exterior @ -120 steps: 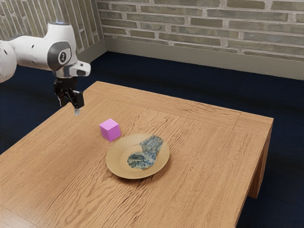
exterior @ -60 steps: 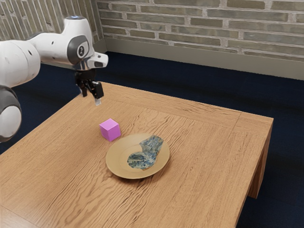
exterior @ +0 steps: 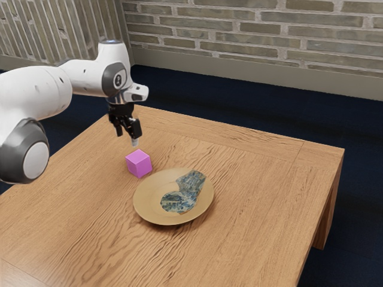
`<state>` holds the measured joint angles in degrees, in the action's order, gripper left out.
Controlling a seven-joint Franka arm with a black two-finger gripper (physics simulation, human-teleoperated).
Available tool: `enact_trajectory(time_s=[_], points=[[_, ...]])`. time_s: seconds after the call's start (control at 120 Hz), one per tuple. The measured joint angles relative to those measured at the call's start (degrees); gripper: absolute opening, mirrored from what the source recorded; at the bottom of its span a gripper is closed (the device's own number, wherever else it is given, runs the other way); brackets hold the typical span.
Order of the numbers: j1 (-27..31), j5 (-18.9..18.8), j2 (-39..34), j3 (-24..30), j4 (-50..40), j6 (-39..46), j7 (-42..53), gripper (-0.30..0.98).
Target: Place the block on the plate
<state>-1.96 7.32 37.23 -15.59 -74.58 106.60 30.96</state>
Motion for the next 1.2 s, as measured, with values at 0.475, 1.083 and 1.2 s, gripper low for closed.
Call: enact_trajectory(time_s=[0.475,1.083,1.2], points=[[1.95,1.37,5.71,2.35,3.74,1.26,1.96,0.69],[4.27,1.96,9.45,4.13,4.63,1.52,3.54,0.69],[4.40,1.98,10.20,4.55,5.26,1.42,3.70,0.69]])
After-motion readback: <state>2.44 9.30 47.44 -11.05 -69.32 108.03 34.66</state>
